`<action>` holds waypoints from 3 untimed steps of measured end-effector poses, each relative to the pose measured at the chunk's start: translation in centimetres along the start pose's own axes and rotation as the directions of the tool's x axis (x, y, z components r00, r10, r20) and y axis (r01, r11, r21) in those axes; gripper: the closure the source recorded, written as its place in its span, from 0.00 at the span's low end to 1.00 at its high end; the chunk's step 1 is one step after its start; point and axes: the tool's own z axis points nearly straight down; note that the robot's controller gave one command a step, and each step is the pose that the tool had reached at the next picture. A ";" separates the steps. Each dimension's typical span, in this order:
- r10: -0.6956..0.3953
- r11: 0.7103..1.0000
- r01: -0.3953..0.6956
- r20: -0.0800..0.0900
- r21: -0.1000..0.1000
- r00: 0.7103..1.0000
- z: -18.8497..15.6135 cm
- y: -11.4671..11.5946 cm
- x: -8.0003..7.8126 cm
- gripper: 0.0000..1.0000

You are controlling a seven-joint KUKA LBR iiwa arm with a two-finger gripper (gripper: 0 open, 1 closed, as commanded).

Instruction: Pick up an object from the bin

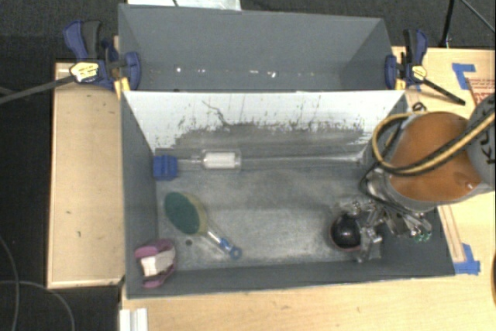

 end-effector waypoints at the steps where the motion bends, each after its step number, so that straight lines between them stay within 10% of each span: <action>1: 0.005 1.000 -0.005 0.008 0.006 1.000 -11.4 -1.6 -2.6 1.00; 2: 0.009 1.000 -0.009 -0.001 0.000 1.000 -10.9 -1.4 -2.3 0.00; 3: 0.270 0.963 -0.270 0.002 0.001 0.963 -2.6 -4.9 -4.3 0.00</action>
Offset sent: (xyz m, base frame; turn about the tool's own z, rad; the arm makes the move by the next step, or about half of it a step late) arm 0.0256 -0.0069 0.1087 -0.0003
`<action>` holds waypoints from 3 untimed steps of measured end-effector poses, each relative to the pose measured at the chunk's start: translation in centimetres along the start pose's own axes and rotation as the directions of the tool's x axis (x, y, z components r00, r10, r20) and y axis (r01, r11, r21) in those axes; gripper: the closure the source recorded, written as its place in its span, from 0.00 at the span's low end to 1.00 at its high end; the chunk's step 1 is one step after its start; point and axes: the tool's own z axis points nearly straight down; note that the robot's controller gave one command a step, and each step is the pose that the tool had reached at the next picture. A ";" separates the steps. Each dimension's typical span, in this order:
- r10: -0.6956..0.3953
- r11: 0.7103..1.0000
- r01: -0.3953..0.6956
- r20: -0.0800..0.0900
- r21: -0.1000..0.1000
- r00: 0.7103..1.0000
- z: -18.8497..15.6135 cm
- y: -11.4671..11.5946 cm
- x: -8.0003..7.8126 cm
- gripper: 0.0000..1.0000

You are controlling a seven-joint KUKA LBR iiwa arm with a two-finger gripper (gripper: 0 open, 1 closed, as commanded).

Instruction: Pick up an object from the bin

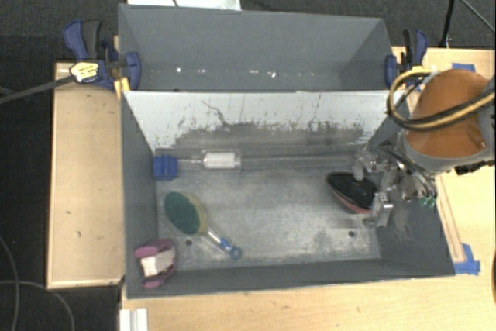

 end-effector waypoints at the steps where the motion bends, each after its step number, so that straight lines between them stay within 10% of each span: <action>1: 0.007 1.000 -0.007 0.004 0.001 1.000 2.8 -0.7 -2.4 0.00; 2: 0.009 1.000 -0.009 0.005 0.003 1.000 2.3 -0.8 -2.4 1.00; 3: -0.003 1.000 0.003 0.004 0.002 1.000 -12.5 2.0 -1.6 1.00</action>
Offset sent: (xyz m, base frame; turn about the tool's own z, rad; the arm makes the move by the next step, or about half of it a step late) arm 0.0215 -0.0055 -0.0280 0.0049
